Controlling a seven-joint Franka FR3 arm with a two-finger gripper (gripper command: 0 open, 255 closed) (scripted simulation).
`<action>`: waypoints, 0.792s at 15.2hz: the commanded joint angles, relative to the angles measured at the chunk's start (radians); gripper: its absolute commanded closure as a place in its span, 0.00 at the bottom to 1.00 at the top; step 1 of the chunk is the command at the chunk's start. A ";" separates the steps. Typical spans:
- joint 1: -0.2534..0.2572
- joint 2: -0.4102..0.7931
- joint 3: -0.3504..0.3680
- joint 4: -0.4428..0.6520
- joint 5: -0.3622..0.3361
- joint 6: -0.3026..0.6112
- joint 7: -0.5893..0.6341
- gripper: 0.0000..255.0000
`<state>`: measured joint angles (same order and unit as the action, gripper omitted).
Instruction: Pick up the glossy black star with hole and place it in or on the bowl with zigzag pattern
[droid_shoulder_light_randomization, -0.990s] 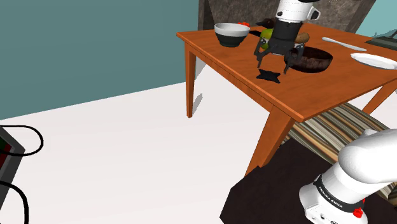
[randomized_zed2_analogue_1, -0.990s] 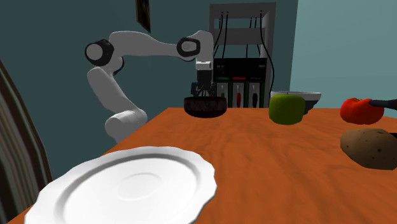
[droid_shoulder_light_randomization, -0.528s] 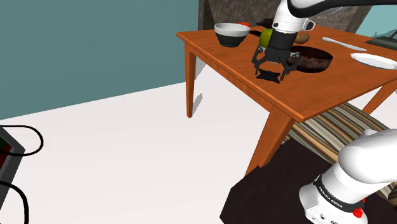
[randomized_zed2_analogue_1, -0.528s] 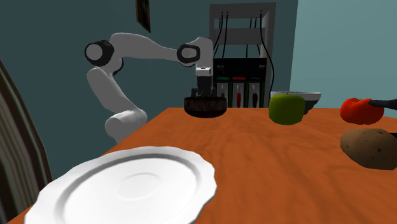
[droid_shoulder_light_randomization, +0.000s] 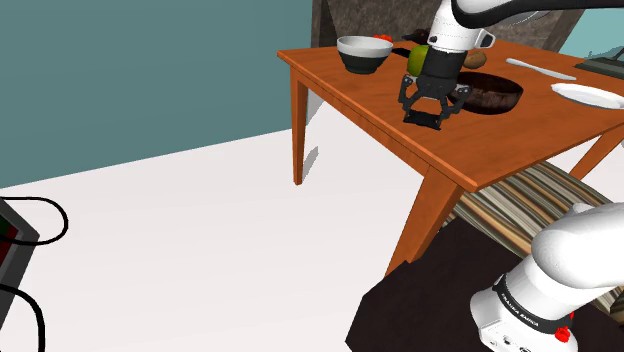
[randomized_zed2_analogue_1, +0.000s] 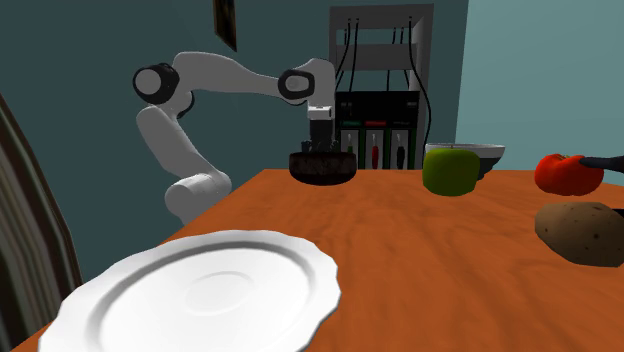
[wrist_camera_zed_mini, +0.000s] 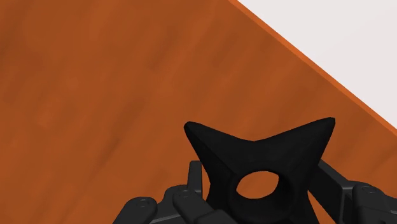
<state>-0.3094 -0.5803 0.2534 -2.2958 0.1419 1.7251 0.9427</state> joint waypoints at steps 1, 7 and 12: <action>0.000 0.000 0.000 0.000 0.000 0.000 0.000 1.00; 0.000 0.000 0.000 0.000 0.000 0.000 0.000 1.00; -0.003 0.007 -0.006 0.072 -0.006 -0.065 0.002 1.00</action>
<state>-0.3123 -0.5752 0.2476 -2.2375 0.1368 1.6720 0.9437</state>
